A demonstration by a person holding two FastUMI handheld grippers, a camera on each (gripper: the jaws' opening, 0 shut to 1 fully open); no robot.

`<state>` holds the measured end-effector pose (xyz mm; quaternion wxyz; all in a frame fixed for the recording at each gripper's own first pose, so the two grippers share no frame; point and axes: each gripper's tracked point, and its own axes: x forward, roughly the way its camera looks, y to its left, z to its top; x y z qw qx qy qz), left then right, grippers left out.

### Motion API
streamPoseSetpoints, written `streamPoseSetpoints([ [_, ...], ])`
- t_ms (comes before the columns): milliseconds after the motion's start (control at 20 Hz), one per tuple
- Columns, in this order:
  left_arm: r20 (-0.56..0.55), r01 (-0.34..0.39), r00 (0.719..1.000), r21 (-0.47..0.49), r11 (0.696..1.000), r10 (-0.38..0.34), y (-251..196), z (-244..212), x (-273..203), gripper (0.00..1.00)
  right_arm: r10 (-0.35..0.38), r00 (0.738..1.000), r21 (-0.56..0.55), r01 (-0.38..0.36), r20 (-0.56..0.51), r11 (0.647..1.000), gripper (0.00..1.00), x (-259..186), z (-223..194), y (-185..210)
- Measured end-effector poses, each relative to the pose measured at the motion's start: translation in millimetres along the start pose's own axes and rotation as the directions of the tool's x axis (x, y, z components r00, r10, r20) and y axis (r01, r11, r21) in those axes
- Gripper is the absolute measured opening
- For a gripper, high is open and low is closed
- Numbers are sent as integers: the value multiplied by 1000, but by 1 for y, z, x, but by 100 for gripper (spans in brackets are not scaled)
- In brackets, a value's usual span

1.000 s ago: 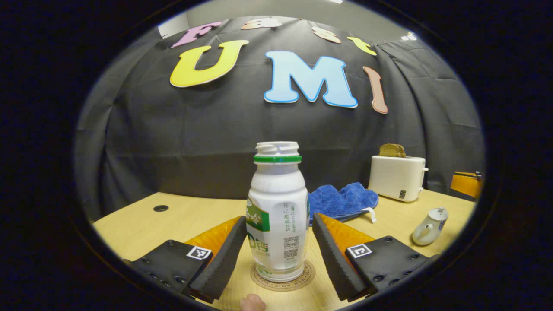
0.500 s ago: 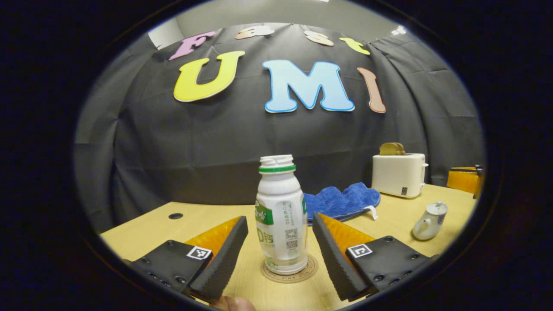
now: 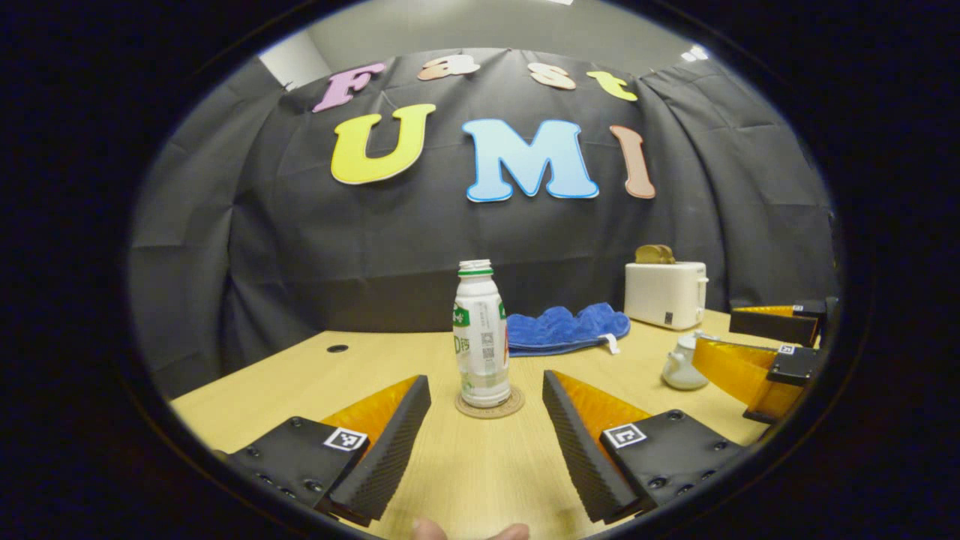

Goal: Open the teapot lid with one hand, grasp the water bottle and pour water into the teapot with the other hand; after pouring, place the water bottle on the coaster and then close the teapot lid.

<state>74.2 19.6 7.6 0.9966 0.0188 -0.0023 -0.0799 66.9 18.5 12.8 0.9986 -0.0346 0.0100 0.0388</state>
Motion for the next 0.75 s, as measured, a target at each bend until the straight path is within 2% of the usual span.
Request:
streamPoseSetpoints([
  [200,14,-21,1000,16,1000,21,-11,-8,-35,100,14,997,41,-11,-78,999,95,-20,-27,10],
  [350,22,3,1000,-16,1000,-2,-22,-5,-43,100,9,998,90,-3,-63,996,95,-26,-26,9],
  [500,35,-13,999,-78,997,15,-15,-4,-48,100,-6,1000,65,7,-9,998,95,-38,-17,12],
  [550,33,-17,999,-83,996,20,-17,-4,-51,100,-26,999,68,24,23,997,96,-44,-11,8],
  [750,41,22,999,-72,997,-19,-39,-2,-63,100,-44,999,69,42,15,997,95,-50,-16,9],
])
